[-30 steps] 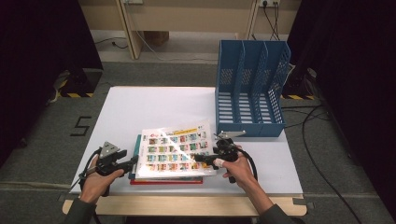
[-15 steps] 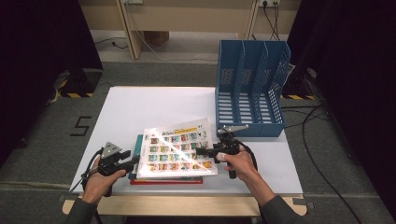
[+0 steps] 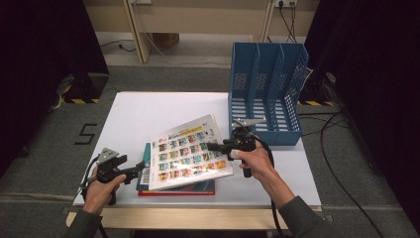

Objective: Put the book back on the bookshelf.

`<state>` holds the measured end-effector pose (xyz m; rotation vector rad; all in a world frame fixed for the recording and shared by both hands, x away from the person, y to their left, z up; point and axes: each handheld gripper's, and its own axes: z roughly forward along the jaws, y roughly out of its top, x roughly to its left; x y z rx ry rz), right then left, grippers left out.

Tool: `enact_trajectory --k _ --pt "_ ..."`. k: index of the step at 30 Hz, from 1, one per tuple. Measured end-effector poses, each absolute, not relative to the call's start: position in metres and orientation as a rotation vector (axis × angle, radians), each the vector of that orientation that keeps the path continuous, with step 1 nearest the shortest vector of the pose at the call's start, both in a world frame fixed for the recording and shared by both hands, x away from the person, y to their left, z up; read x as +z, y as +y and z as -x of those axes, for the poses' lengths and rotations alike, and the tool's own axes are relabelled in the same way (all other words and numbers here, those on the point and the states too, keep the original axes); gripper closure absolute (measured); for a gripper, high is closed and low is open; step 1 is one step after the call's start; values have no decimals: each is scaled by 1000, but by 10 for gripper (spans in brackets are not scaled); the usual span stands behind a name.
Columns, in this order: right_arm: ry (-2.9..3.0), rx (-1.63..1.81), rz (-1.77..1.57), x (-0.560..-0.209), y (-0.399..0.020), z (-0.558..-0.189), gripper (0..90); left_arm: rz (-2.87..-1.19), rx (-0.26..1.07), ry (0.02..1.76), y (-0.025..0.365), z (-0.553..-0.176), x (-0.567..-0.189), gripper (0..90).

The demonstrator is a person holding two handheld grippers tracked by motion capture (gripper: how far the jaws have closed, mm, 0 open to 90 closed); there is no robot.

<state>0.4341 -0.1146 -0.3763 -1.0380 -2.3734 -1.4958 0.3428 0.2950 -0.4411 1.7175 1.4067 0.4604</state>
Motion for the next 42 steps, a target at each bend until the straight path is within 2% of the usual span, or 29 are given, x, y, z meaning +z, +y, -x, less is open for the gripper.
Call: enact_trajectory --k 13,20,34,42 --pt "-2620 -1370 964 -300 -113 -442 736 -1859 587 1465 307 -352 -460 187" --pt "-2797 -1234 927 -256 -114 -437 737 -1908 493 1505 312 -357 -474 179" --pt "-2979 -1155 959 -215 -138 -421 738 -1934 475 1507 313 -359 -478 163" --pt "-3095 -1010 1010 -211 -150 -416 737 -1976 503 1477 310 -359 -480 138"
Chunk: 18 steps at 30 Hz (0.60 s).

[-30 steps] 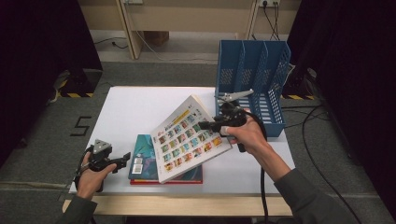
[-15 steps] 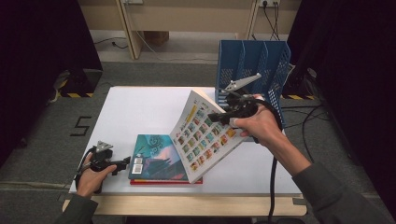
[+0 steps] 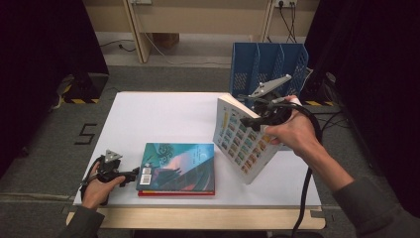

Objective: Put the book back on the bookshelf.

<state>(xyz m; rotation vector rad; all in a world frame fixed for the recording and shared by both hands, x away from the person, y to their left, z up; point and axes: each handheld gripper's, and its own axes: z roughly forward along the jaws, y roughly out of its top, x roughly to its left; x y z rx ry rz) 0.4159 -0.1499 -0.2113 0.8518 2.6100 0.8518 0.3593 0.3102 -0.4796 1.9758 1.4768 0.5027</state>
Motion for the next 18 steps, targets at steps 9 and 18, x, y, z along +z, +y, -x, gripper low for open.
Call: enact_trajectory --k 9,18 --pt "2653 804 -875 -235 -152 -420 735 -1967 508 1464 311 -359 -481 131" --pt "2672 797 -943 -244 -151 -428 715 -1964 512 1459 311 -358 -482 129"
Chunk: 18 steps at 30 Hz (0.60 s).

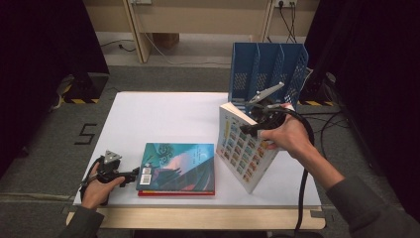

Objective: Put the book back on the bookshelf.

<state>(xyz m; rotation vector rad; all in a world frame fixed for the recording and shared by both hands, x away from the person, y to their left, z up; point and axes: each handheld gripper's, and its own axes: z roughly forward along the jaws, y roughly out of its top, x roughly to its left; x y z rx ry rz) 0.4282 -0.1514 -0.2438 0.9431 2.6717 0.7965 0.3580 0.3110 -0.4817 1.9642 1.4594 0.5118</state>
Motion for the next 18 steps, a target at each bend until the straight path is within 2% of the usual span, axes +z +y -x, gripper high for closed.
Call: enact_trajectory --k 9,18 --pt "2714 744 -1041 -242 -145 -425 639 -1958 514 1458 311 -357 -482 129" --pt "2729 664 -1094 -246 -143 -424 601 -1955 515 1456 311 -357 -482 129"
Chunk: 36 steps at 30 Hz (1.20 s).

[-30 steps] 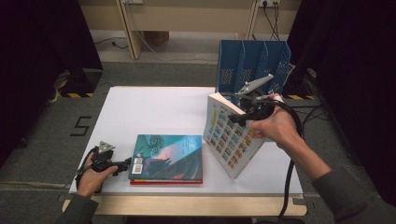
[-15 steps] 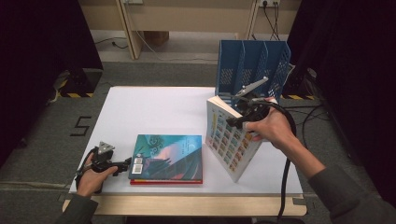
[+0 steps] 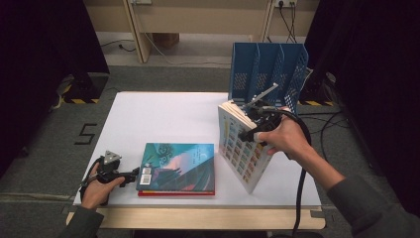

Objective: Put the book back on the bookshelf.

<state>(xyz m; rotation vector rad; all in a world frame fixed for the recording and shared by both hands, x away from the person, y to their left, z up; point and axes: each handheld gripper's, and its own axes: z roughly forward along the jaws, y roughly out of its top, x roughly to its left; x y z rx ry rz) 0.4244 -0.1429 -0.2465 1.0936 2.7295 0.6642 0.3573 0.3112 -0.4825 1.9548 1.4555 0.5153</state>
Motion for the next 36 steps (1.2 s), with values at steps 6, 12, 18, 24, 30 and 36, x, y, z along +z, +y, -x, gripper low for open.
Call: enact_trajectory --k 6,12,18,24,30,36 --pt "2724 622 -1042 -246 -144 -424 694 -1956 516 1455 311 -357 -482 128" --pt "2709 600 -942 -246 -146 -421 733 -1955 515 1454 311 -357 -483 128" --pt "2737 605 -898 -244 -147 -420 738 -1956 514 1453 311 -358 -483 126" --pt "2720 561 -874 -232 -149 -414 739 -1957 514 1453 311 -358 -483 126" --pt "2665 635 -886 -207 -159 -411 739 -1957 513 1451 311 -358 -483 125" --pt "2586 724 -891 -176 -166 -409 739 -1957 513 1452 311 -358 -483 125"
